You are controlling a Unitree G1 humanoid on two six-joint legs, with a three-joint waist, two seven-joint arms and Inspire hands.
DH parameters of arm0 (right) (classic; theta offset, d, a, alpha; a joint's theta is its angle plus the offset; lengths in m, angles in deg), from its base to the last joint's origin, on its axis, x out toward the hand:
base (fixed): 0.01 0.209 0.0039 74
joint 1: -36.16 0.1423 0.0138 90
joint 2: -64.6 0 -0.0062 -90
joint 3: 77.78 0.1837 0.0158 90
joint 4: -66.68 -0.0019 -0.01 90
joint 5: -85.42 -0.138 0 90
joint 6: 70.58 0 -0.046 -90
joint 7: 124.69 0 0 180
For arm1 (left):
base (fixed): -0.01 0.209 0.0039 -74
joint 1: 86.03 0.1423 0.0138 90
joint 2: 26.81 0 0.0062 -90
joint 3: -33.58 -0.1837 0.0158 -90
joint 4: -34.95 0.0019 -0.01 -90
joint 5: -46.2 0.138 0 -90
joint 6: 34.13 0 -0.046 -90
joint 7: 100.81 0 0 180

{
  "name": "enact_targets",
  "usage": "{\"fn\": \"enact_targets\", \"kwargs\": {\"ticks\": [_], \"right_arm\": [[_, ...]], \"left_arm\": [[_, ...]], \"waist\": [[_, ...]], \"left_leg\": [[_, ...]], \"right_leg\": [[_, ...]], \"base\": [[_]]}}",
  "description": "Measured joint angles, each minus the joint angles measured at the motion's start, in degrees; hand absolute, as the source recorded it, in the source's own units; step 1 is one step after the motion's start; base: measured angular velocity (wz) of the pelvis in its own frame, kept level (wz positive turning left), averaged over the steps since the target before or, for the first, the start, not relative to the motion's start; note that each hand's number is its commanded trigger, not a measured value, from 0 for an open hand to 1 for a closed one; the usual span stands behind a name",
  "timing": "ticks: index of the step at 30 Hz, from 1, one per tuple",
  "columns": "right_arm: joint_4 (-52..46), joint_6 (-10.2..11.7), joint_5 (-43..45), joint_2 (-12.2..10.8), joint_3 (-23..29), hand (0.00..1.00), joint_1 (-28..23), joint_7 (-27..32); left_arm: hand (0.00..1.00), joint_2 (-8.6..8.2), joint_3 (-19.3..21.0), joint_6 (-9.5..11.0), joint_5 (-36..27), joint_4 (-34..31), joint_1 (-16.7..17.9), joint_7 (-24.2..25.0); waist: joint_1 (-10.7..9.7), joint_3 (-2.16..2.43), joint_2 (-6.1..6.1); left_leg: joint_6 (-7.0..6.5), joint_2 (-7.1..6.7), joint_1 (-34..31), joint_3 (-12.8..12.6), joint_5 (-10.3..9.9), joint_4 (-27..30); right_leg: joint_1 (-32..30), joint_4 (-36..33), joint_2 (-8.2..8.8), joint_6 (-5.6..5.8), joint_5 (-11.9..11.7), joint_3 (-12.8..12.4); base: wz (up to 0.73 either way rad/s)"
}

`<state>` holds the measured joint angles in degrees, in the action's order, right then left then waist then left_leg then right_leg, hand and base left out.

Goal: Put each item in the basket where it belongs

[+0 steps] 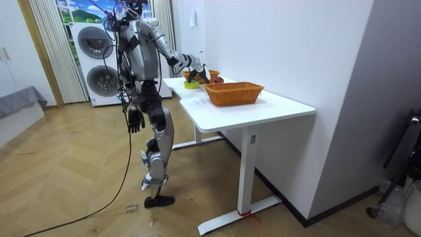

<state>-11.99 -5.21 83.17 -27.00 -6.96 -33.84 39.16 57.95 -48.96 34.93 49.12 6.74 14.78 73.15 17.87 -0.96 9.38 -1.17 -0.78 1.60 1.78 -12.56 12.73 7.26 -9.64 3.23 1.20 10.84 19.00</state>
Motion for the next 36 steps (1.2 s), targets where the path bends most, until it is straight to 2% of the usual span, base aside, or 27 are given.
{"fn": "enact_targets", "kwargs": {"ticks": [7, 13, 20, 25, 33, 36], "right_arm": [[0.00, 0.00, -1.78, -0.03, 0.00, 0.00, 0.28, 2.64], [0.01, 0.00, -1.77, -0.03, -0.12, 0.00, 2.06, 2.94], [1.64, 0.00, -2.22, -0.04, -2.21, 0.00, 2.61, 3.51], [1.64, 0.00, -3.11, -0.04, -2.19, 0.00, 2.61, 4.80], [1.64, 0.00, -2.28, -0.03, -2.21, 0.00, 4.58, 4.70], [1.64, 0.00, -1.60, -0.05, -2.23, 0.00, 4.88, 4.69]], "left_arm": [[0.00, 0.02, -0.51, -0.03, 0.00, 0.08, 0.04, 0.17], [0.00, 0.04, -0.97, -0.09, 0.00, 0.08, 0.08, 0.17], [0.00, 0.08, -0.95, -0.26, 0.00, 0.10, 0.51, 0.26], [0.00, 0.07, -0.95, -0.26, 0.00, 0.09, 0.86, 0.57], [0.00, 0.09, -0.97, -0.40, 0.11, -0.07, 0.93, 1.86], [0.00, 0.11, -0.97, -0.46, 0.11, -0.22, 0.82, 2.04]], "waist": [[0.04, 0.06, -0.08], [0.07, 0.33, -0.62], [0.07, 0.34, -0.63], [0.07, 0.36, -0.60], [0.25, 0.36, -0.60], [1.00, 0.36, -0.61]], "left_leg": [[0.00, -0.02, 0.02, -0.01, 0.01, 0.08], [0.00, -0.02, 0.14, 0.11, 0.02, 0.04], [0.01, -0.05, 0.07, 0.12, 0.02, 0.05], [0.01, -0.04, 0.09, 0.41, 0.02, 0.09], [0.03, -0.05, 0.06, 0.51, 0.03, 0.09], [0.03, -0.05, 0.08, 0.35, 0.03, 0.07]], "right_leg": [[0.12, -0.02, 0.04, 0.00, 0.00, 0.11], [0.18, 0.00, 0.04, 0.00, 0.00, 0.02], [0.27, 0.00, 0.05, 0.00, 0.00, 0.29], [0.55, 0.00, 0.12, 0.00, 0.00, 1.46], [0.48, 0.00, 0.10, 0.00, 0.00, 1.48], [0.37, 0.01, 0.10, 0.00, 0.00, 1.35]], "base": [[0.00], [0.00], [0.00], [0.05], [0.00], [-0.02]]}}
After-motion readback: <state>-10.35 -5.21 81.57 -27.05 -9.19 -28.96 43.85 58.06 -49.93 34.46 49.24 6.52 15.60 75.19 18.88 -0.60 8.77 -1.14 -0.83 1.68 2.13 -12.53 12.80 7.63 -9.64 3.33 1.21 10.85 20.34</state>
